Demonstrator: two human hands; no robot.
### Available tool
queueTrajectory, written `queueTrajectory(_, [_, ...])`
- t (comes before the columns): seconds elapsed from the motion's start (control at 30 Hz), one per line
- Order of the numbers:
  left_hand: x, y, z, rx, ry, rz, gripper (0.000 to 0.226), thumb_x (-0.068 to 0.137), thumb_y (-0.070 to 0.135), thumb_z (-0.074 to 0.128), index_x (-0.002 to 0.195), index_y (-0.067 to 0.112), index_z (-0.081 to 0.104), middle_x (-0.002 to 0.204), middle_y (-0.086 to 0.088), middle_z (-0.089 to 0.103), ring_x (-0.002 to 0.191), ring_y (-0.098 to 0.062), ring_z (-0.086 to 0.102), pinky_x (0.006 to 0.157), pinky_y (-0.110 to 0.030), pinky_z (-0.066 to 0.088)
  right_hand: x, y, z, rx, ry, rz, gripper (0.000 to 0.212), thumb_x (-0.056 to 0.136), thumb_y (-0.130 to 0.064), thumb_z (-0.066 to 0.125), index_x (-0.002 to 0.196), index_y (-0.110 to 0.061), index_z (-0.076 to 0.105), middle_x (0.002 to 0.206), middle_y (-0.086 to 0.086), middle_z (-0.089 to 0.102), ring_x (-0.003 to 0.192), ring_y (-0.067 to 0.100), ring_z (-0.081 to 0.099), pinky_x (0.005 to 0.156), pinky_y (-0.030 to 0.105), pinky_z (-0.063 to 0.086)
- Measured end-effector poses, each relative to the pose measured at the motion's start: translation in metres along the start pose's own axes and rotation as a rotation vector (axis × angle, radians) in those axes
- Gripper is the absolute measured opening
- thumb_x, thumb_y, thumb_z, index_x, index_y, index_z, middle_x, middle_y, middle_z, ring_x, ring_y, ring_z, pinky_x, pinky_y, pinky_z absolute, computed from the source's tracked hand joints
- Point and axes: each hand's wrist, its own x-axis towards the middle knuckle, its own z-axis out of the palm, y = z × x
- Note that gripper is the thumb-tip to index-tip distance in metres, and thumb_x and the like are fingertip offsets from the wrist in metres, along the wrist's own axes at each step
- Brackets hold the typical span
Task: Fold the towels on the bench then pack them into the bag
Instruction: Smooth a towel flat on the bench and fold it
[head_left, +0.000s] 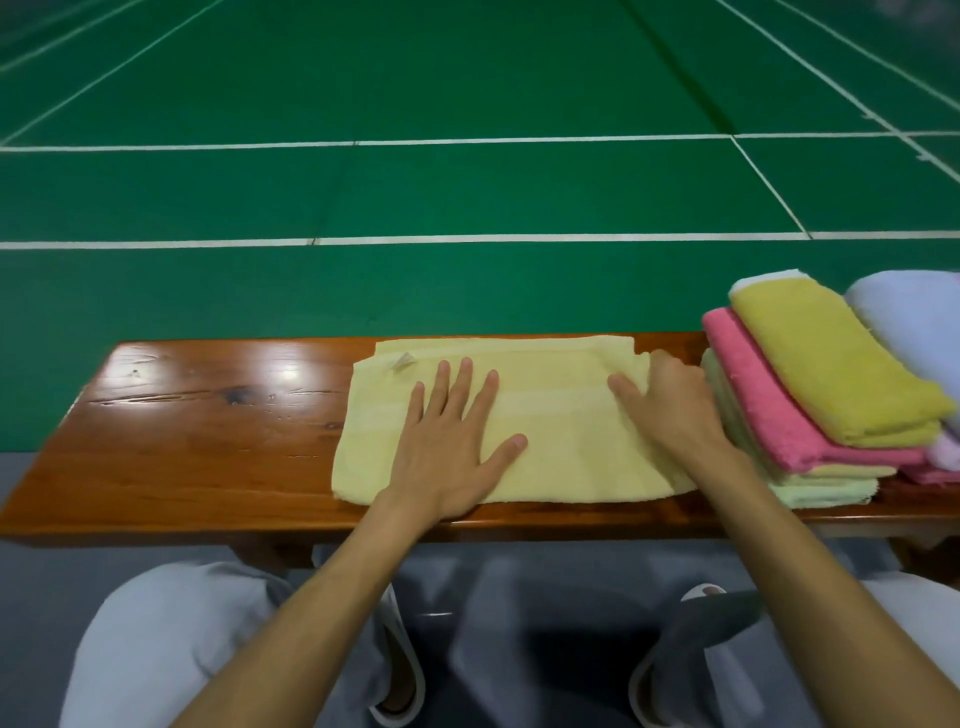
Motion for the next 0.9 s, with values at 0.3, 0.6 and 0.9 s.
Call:
queueTrajectory(0.3, [0.006, 0.039, -0.04, -1.276, -0.073, -0.137, 0.088, 0.086, 0.083, 0.033, 0.161, 0.038, 0.026, 0.168, 0.016, 0.023, 0.155, -0.004, 0.015, 0.127, -0.033, 0.011, 0.009, -0.037, -0.058, 0.713, -0.093, 0.037, 0.057, 0.093, -0.014, 0.07, 0.141, -0.028, 0.044, 0.127, 0.004, 0.061, 0.101, 0.018, 0.067, 0.078, 0.041, 0.058])
queueTrajectory(0.6, [0.005, -0.008, -0.076, -2.208, -0.238, -0.301, 0.042, 0.098, 0.035, 0.048, 0.114, 0.008, 0.076, 0.109, -0.018, 0.073, 0.097, -0.036, 0.072, 0.088, -0.047, 0.059, -0.038, -0.135, -0.009, 0.942, -0.569, -0.198, 0.081, 0.101, -0.017, 0.062, 0.16, -0.038, 0.012, 0.155, 0.004, 0.047, 0.069, 0.029, 0.075, 0.059, 0.034, 0.06])
queueTrajectory(0.9, [-0.014, -0.054, -0.061, -2.043, -0.288, -0.49, 0.098, 0.037, -0.007, 0.072, 0.134, 0.008, 0.062, 0.128, -0.017, 0.069, 0.111, -0.04, 0.069, 0.085, -0.048, 0.061, -0.02, -0.089, 0.013, 0.82, -0.221, -0.046, 0.053, 0.102, -0.029, 0.059, 0.15, -0.024, 0.036, 0.127, 0.004, 0.066, 0.055, 0.023, 0.069, 0.052, 0.031, 0.054])
